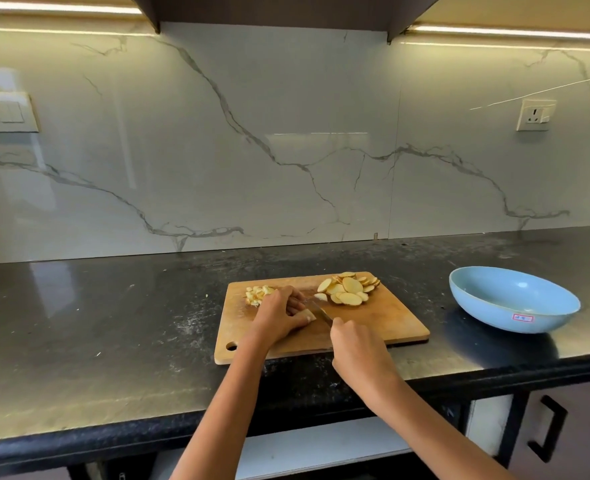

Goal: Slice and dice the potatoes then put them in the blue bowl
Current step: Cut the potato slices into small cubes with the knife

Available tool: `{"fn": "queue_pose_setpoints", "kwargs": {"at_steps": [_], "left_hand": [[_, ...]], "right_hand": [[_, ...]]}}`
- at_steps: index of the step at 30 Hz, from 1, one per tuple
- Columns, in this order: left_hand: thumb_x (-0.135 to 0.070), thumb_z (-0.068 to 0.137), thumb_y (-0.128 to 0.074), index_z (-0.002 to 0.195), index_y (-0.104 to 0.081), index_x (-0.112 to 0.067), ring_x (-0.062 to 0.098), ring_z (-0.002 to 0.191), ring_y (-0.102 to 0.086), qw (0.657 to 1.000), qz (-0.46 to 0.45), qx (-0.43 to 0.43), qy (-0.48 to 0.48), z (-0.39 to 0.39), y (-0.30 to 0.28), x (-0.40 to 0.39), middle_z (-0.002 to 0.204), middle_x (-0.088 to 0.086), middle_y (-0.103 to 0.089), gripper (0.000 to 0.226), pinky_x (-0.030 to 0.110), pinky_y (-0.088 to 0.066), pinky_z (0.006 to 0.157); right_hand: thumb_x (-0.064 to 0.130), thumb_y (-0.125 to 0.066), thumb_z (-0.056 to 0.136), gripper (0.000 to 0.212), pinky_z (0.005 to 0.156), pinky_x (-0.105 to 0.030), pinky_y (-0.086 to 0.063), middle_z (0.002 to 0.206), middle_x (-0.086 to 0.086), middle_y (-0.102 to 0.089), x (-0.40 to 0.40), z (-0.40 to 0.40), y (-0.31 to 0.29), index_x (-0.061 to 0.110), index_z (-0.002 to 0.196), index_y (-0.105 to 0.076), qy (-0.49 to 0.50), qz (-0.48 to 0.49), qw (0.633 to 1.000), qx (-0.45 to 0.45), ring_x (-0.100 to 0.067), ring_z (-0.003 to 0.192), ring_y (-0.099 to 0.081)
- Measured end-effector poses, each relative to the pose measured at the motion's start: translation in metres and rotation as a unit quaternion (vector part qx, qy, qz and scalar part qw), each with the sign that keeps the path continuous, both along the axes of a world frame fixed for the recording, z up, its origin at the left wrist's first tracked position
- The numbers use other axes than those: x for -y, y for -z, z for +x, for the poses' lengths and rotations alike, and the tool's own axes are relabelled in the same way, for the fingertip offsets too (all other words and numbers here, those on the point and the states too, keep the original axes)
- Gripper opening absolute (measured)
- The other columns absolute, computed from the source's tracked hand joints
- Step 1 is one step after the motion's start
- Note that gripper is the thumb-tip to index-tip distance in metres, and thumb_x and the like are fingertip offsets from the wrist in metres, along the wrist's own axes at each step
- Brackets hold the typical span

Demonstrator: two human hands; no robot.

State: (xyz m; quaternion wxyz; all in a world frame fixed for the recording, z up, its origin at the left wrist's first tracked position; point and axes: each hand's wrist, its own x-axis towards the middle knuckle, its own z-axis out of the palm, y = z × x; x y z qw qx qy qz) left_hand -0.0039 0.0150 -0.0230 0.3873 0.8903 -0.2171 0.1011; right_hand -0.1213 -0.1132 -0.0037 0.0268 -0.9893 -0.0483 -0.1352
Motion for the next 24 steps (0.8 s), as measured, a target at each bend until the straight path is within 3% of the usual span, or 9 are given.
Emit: {"fn": "queue_pose_setpoints", "kwargs": {"at_steps": [7, 18, 24], "left_hand": [[-0.015, 0.077, -0.074, 0.107, -0.057, -0.009, 0.004, 0.075, -0.057, 1.0, -0.009, 0.012, -0.011, 0.001, 0.0, -0.005, 0.087, -0.004, -0.061, 0.035, 0.01, -0.049, 0.066], [-0.009, 0.077, -0.074, 0.1, -0.058, -0.009, 0.002, 0.071, -0.057, 1.0, -0.013, 0.016, -0.014, -0.002, 0.001, -0.002, 0.085, -0.002, -0.064, 0.028, 0.009, -0.048, 0.065], [-0.01, 0.076, -0.074, 0.1, -0.058, -0.01, 0.003, 0.073, -0.058, 1.0, -0.01, 0.017, -0.011, -0.001, 0.001, -0.003, 0.084, -0.003, -0.063, 0.028, 0.009, -0.048, 0.064]], "right_hand": [[0.006, -0.046, 0.094, 0.022, 0.063, -0.025, -0.045, 0.1, -0.007, -0.064, -0.001, 0.005, -0.01, 0.01, 0.113, -0.057, -0.011, 0.004, 1.0, 0.01, -0.019, 0.086, -0.064], [0.003, -0.043, 0.096, 0.023, 0.072, -0.028, -0.043, 0.112, -0.011, -0.059, -0.011, 0.006, -0.006, 0.005, 0.116, -0.053, -0.053, -0.064, 0.997, 0.001, -0.023, 0.1, -0.06], [-0.001, -0.041, 0.095, 0.023, 0.067, -0.027, -0.036, 0.111, -0.012, -0.057, -0.004, -0.006, -0.005, 0.005, 0.113, -0.054, -0.061, -0.071, 0.996, -0.002, -0.024, 0.098, -0.059]]}}
